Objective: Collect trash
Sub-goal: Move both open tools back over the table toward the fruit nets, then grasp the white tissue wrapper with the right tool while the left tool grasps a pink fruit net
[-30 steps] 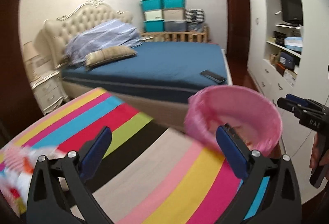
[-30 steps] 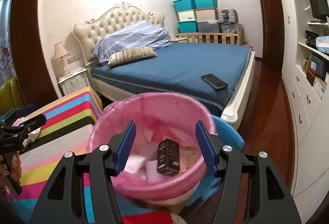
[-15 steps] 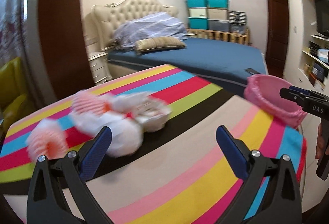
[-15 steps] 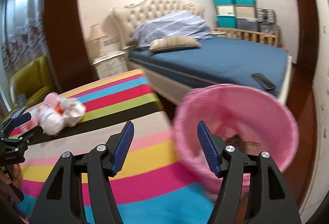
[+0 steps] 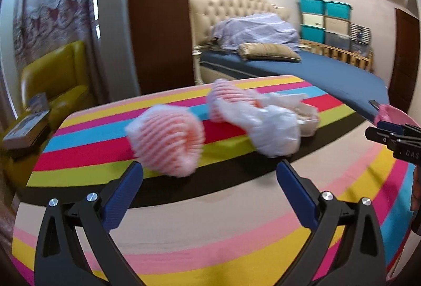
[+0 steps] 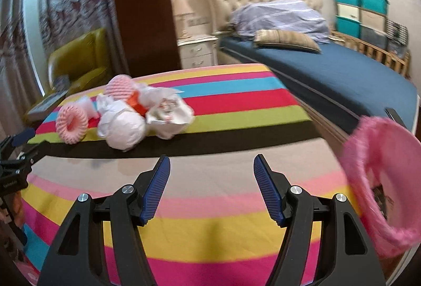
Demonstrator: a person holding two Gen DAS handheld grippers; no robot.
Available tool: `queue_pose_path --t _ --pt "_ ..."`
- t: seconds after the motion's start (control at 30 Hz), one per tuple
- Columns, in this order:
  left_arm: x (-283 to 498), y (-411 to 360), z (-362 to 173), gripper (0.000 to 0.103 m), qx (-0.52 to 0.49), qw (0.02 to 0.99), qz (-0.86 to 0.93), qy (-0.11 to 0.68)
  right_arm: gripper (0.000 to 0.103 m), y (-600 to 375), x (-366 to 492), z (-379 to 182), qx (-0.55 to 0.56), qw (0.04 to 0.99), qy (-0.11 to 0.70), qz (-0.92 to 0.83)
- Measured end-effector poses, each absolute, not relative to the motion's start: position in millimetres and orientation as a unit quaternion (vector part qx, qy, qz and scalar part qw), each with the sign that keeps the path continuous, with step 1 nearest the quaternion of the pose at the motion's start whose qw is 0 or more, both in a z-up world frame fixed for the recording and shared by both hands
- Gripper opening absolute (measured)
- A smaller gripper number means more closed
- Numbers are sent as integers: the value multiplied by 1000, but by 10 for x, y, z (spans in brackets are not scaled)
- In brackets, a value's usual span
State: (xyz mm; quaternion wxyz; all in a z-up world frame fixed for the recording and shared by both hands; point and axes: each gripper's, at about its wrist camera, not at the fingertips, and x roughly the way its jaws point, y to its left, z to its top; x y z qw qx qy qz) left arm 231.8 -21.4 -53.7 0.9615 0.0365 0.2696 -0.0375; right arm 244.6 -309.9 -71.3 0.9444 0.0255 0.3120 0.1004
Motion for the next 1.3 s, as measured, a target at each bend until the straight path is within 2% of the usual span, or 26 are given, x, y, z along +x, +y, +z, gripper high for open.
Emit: queue_pose_path --t 0.67,0.87,0.93,1.0,1.1,1.3 --pt "2597 92 -595 98 26 958 14 287 63 -2661 3671 -845 70 910 386 133" --pt "2673 99 -598 98 26 956 14 292 70 -2598 3771 -920 92 900 398 152" --pt "2702 93 -616 98 29 955 15 296 66 -2560 3748 -919 86 898 398 167" --pt "2711 82 -638 98 26 953 15 302 41 -2545 3681 -885 85 900 388 179" --pt "2721 89 -639 98 23 953 17 303 35 -2511 3534 -810 58 912 367 175" --pt "2698 71 -669 98 13 950 11 312 34 -2480 3094 -671 -3 931 326 163"
